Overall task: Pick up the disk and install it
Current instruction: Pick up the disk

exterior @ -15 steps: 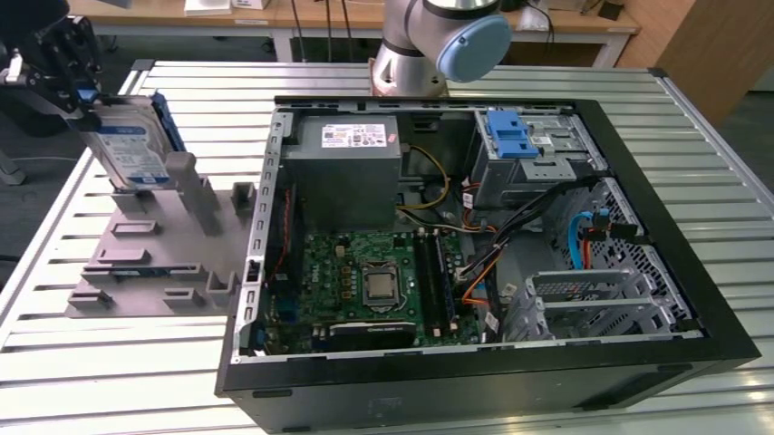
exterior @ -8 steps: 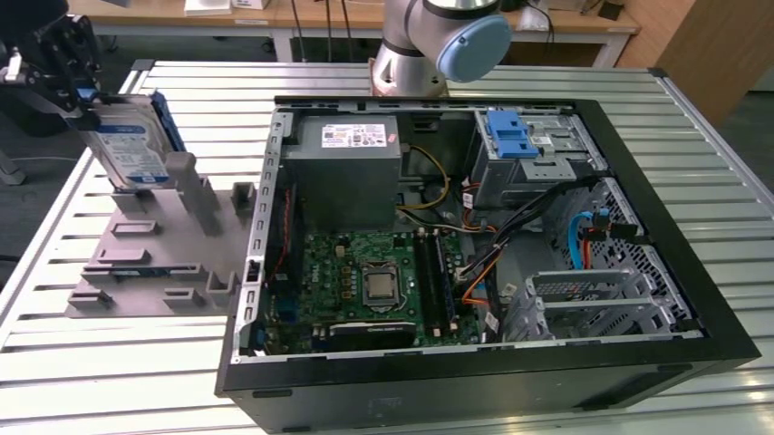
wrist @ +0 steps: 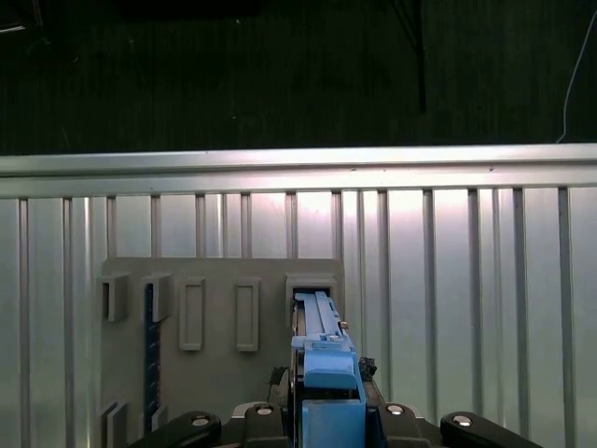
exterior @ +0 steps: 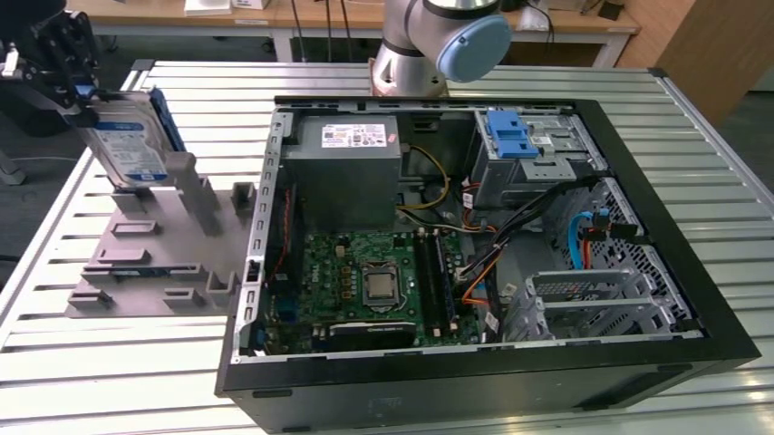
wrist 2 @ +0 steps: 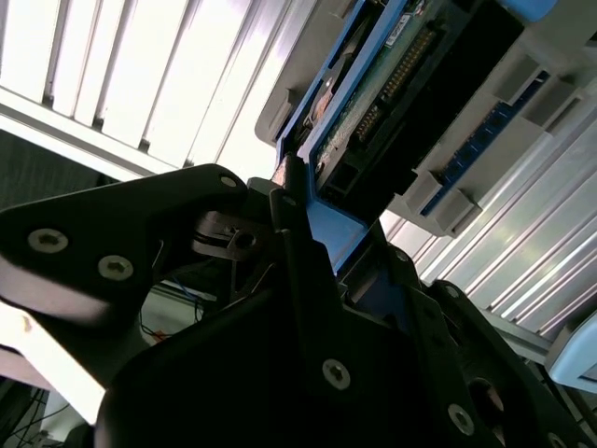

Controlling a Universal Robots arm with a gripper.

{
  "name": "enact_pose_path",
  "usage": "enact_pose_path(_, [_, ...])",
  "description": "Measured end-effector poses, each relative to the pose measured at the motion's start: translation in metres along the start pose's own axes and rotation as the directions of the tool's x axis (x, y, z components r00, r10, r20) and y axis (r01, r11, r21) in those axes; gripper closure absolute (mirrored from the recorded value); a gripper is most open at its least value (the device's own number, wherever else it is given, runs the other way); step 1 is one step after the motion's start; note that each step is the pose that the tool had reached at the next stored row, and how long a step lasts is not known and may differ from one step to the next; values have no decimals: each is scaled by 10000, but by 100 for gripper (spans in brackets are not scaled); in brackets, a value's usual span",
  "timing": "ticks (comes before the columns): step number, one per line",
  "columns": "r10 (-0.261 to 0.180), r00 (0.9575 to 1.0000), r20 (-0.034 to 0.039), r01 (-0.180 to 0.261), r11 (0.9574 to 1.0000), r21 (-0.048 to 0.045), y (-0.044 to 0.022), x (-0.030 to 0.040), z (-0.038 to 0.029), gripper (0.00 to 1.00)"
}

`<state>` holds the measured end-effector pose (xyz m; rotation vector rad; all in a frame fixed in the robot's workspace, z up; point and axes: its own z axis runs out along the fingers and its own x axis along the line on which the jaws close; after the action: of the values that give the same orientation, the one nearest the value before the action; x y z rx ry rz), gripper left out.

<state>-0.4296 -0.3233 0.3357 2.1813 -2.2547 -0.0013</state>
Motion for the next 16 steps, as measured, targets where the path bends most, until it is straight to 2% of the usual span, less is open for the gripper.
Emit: enact_pose_path(16, [0,10000,0,0,10000,0,1,-5,-85,64])
